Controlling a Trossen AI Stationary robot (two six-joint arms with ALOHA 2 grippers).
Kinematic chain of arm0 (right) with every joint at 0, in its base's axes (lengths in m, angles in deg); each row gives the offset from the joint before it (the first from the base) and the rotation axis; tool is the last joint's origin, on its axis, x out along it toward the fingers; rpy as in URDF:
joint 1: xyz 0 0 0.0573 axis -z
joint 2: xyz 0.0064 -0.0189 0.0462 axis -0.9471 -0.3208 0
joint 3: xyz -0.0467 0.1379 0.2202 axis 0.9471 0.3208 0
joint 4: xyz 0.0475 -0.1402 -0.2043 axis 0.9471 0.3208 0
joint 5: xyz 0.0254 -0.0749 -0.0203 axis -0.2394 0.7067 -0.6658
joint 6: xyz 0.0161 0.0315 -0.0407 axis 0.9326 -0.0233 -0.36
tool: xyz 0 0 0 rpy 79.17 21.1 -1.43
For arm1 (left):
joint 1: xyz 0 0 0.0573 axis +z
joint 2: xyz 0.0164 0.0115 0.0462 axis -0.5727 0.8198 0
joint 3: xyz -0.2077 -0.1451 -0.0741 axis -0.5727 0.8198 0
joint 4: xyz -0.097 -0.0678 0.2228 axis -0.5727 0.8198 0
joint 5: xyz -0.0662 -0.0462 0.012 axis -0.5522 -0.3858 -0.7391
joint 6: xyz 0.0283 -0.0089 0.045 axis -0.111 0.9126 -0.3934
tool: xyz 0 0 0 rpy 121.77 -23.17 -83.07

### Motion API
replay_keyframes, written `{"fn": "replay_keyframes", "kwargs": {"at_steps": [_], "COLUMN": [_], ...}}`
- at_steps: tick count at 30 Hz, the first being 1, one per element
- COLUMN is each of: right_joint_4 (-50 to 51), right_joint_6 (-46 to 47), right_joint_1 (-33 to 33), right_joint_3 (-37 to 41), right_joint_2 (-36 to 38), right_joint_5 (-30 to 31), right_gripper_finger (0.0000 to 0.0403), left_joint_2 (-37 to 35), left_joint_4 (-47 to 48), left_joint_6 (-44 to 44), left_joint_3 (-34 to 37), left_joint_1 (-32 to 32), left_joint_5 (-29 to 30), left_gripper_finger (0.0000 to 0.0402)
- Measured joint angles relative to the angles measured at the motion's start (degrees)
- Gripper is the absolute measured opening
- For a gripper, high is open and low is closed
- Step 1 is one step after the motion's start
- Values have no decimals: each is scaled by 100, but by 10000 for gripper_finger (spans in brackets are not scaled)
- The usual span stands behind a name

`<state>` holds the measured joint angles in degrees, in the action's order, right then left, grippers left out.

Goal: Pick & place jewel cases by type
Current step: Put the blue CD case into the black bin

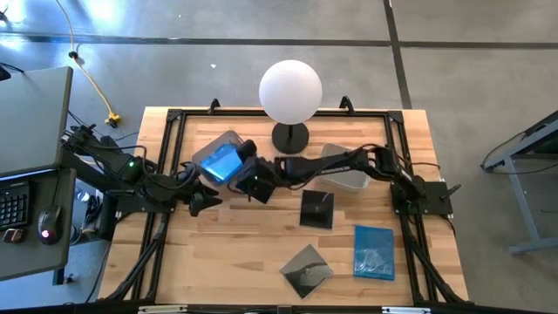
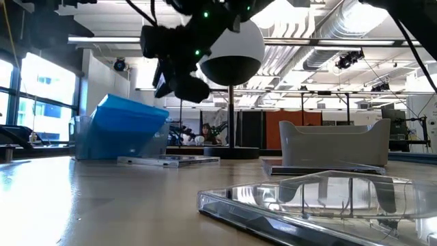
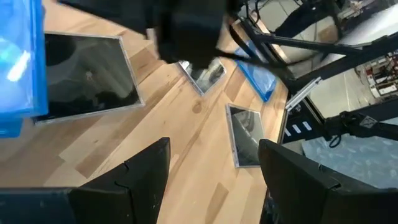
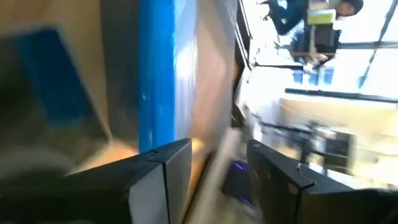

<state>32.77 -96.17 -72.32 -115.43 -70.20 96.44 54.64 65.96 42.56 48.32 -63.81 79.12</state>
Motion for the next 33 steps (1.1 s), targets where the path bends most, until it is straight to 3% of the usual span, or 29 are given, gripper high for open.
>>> {"fn": "replay_keyframes", "kwargs": {"at_steps": [8,11,14,19,23,28,33], "right_joint_4": [1315,2368,3738,5978,6912,7529,7529], "right_joint_6": [-167,405,1550,4479,6399,7144,7603], "right_joint_1": [-991,-1346,-1652,-1969,-2225,-2760,-3157], "right_joint_3": [0,0,0,-9,-9,33,908], "right_joint_2": [191,278,460,902,1177,1220,1428], "right_joint_5": [2298,3114,3234,1651,290,-945,-2159], "right_gripper_finger": [150,149,149,149,149,149,149], "left_joint_2": [115,189,332,684,1036,1354,1494], "left_joint_4": [287,276,265,-17,-344,-635,-803], "left_joint_6": [2,4,16,28,-4,-181,-223], "left_joint_3": [0,2,2,2,2,2,4], "left_joint_1": [-1,-1,-1,-1,-1,-1,-3], "left_joint_5": [19,18,54,-54,-169,-200,-179], "left_gripper_finger": [241,241,241,241,241,241,241]}}
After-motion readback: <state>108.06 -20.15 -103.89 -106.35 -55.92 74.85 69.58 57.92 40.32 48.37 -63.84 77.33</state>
